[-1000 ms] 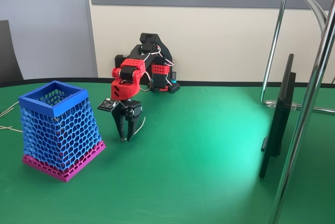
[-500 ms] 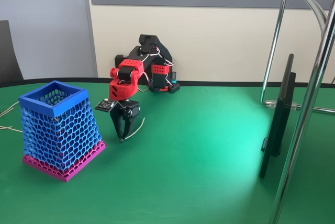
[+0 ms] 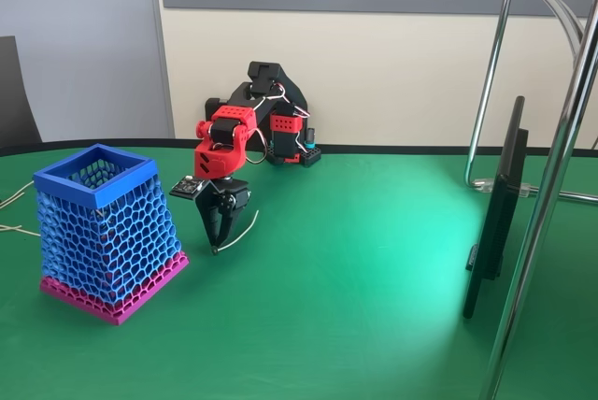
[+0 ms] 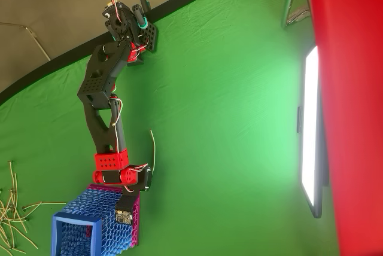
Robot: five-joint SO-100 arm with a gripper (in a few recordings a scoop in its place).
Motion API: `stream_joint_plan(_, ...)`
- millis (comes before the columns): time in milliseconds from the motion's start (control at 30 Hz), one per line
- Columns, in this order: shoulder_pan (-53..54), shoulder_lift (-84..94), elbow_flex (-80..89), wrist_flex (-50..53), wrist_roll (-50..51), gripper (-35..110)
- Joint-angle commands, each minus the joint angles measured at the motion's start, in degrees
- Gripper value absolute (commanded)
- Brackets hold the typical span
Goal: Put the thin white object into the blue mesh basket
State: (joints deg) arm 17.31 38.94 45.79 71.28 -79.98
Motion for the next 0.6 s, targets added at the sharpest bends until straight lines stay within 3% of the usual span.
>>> stream_joint_plan(0,-0.5,1.1,-1.8,0.4,0.7,3)
stream_joint_plan(567,0.0,0.9,-2.1,0.4,-0.6,16)
